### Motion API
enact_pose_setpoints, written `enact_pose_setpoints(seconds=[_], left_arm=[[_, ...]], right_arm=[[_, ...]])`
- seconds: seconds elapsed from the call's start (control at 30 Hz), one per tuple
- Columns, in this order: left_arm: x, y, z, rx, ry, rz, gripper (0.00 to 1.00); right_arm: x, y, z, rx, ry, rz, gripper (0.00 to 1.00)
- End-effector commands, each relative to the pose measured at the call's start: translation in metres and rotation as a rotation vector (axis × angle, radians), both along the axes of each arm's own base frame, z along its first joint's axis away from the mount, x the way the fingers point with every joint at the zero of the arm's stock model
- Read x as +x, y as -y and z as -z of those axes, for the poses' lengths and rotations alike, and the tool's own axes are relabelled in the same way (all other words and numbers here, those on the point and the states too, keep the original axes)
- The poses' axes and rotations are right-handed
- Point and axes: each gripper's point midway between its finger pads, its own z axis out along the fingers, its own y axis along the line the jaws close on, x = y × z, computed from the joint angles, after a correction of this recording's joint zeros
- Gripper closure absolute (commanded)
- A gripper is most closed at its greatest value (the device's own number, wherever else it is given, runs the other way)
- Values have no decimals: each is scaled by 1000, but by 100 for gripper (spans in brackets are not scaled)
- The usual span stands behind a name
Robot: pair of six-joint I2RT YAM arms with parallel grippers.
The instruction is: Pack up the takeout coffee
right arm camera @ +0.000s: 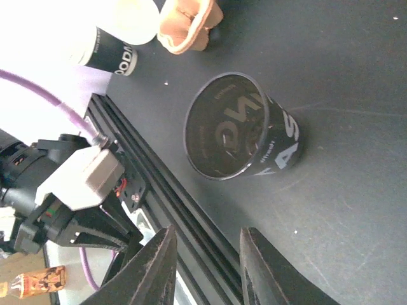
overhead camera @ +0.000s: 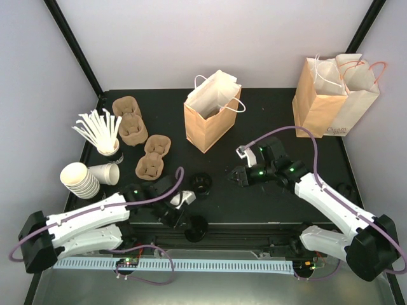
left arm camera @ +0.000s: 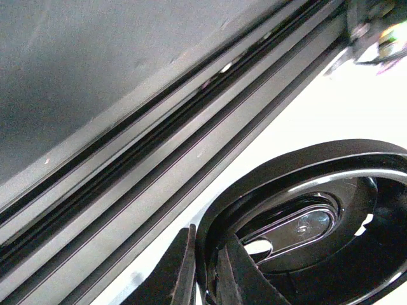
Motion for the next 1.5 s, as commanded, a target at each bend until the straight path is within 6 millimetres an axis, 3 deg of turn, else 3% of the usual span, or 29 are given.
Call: enact_pose_setpoints(seconds=[0.0,0.13,0.23,0.3,0.43,0.53,0.8,1.0,1.1,1.37,1.47], left_arm=[[13,30,-48,-345,-65,-57,93],[32,39,-81,-533,-52,-117,92],[41,43,-102,-632,-61,-134,92],[47,44,-112,-679,-73,-150,91],[57,44,-127,-753,-96,-171,91],[62,44,-142,-802,-98,-169,90],[65,45,-160,-870,-135,-173,89],[67,46,-175,-922,-173,-170,89],[65,46,-179,-934,-185,-159,89],[63,46,-185,-953,-211,-138,89],[62,46,-188,-957,-205,-127,89]], right_arm=[[-7,-11,-22,99,60,-59,68],[-17,-24,-36,176,102,-106,59],[-15,-28,-51,198,182,-86,20],[-6,-23,-65,201,276,-30,1],[11,-5,-100,225,481,105,0],[21,11,-107,246,547,233,0],[-12,-11,-133,382,793,-26,0],[-25,-30,-142,299,1193,-59,0],[-28,-32,-145,323,1245,-70,0],[-61,-34,-145,405,1436,-243,0],[-69,-39,-146,414,1434,-321,0]])
